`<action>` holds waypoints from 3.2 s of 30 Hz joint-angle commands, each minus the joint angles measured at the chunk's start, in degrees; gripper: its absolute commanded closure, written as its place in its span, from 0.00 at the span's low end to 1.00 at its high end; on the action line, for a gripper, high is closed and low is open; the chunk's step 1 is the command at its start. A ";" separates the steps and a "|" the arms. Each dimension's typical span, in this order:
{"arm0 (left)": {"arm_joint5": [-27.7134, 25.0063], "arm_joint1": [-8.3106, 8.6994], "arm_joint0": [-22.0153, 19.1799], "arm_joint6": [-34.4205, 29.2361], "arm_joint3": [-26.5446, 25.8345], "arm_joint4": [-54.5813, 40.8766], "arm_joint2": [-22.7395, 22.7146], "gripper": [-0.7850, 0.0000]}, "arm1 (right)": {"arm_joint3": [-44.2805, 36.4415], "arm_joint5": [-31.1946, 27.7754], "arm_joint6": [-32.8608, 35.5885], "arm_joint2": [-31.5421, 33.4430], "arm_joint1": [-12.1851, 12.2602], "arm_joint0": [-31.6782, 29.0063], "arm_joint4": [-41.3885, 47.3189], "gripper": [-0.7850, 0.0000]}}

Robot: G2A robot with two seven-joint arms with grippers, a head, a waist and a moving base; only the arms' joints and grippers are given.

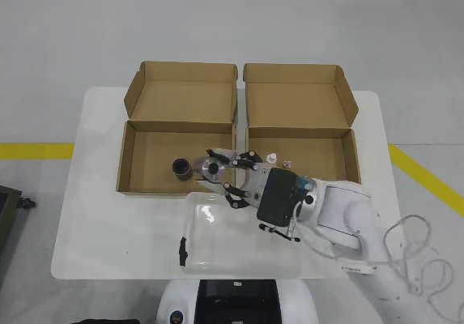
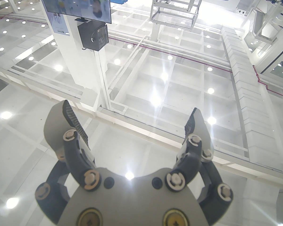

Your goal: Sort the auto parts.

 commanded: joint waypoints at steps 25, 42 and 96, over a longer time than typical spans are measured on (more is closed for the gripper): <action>0.00 0.00 0.00 0.00 0.00 0.00 0.00 0.00 | 23.57 7.64 12.89 -12.71 -3.77 10.81 -2.72 1.00; 0.00 0.00 0.00 0.00 0.00 0.00 0.00 0.00 | 38.03 12.53 19.46 -20.03 -8.56 20.96 -0.50 1.00; 0.00 0.00 0.00 0.00 0.00 0.00 0.00 0.00 | 2.71 5.74 12.80 9.12 -2.53 -7.53 -8.12 0.00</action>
